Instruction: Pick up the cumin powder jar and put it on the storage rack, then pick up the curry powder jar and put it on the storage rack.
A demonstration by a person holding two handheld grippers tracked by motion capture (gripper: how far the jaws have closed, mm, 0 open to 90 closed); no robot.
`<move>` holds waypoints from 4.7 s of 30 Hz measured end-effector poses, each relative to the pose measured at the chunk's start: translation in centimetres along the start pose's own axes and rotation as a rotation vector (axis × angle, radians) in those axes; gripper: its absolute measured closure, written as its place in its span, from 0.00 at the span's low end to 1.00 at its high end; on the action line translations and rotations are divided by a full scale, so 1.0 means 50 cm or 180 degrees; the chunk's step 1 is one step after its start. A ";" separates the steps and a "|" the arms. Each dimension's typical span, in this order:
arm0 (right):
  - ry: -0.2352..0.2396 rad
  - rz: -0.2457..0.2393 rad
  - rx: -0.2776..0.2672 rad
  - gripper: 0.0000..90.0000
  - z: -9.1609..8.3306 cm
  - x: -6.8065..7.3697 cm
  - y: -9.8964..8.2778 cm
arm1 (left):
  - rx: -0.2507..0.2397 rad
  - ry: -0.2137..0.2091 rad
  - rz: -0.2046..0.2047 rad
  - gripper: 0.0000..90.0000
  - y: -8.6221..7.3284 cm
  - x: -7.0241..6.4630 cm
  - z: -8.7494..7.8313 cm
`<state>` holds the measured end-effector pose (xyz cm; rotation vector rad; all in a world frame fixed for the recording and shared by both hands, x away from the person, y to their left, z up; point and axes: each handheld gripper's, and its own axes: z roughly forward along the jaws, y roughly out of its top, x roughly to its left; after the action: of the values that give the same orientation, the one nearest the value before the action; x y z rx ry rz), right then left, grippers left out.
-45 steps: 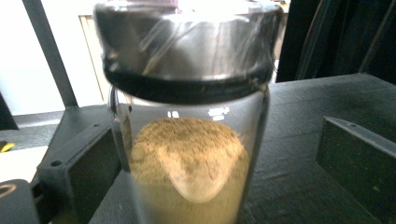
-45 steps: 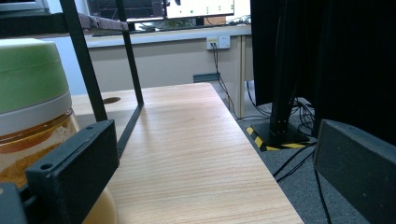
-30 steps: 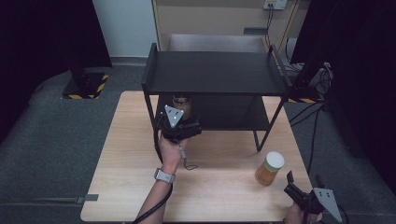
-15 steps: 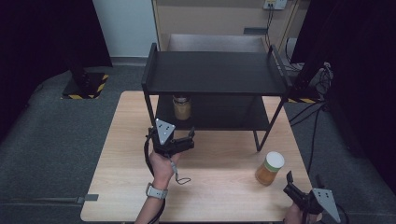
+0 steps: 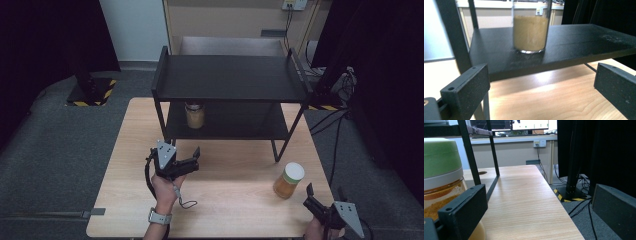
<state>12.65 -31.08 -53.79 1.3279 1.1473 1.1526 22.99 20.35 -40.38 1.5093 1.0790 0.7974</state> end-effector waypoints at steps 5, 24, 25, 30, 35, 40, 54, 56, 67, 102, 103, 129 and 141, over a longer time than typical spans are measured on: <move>-0.0011 -0.0002 0.0004 0.01 0.000 0.002 0.000 | -0.0020 0.0019 -0.0040 0.00 -0.022 0.010 -0.013; -0.0040 -0.0038 0.0010 0.01 0.001 0.007 0.001 | -0.0010 0.0167 -0.0113 0.00 -0.102 0.062 -0.084; -0.0043 -0.0037 0.0009 0.01 0.001 0.007 0.001 | -0.0011 0.0193 -0.0124 0.00 -0.107 0.066 -0.088; -0.0041 -0.0038 0.0009 0.01 0.001 0.007 0.001 | 0.0049 0.0257 -0.0138 0.00 -0.125 0.081 -0.101; -0.0042 -0.0037 0.0008 0.01 0.001 0.007 0.001 | 0.0122 0.0325 -0.0202 0.00 -0.143 0.091 -0.111; -0.0038 -0.0046 0.0013 0.01 0.001 0.007 0.001 | 0.0185 0.0404 -0.0264 0.00 -0.161 0.099 -0.127; -0.0057 -0.0045 0.0029 0.01 0.002 0.010 0.003 | 0.0265 0.0647 -0.0405 0.00 -0.202 0.131 -0.168; -0.0061 -0.0043 0.0032 0.01 0.002 0.010 0.003 | 0.0252 0.0653 -0.0433 0.00 -0.207 0.133 -0.172; -0.0065 -0.0043 0.0034 0.01 0.002 0.011 0.004 | 0.0240 0.0642 -0.0454 0.00 -0.215 0.140 -0.175; 0.0071 -0.0014 0.0056 0.01 -0.014 0.011 0.006 | 0.0193 0.0536 -0.0422 0.00 -0.221 0.146 -0.178; 0.0064 0.0001 0.0056 0.01 -0.015 0.013 0.006 | 0.0194 0.0538 -0.0419 0.00 -0.221 0.146 -0.178; 0.0288 -0.0058 0.0019 0.01 -0.058 0.054 0.027 | 0.0188 0.0518 -0.0424 0.00 -0.222 0.147 -0.178; 0.0478 -0.0064 -0.0002 0.01 -0.063 0.054 0.037 | 0.0222 0.0572 -0.0366 0.00 -0.218 0.138 -0.174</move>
<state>9.88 -28.19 -51.66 1.2430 1.2650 1.2546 15.31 30.25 -49.60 1.4395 1.3268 0.8339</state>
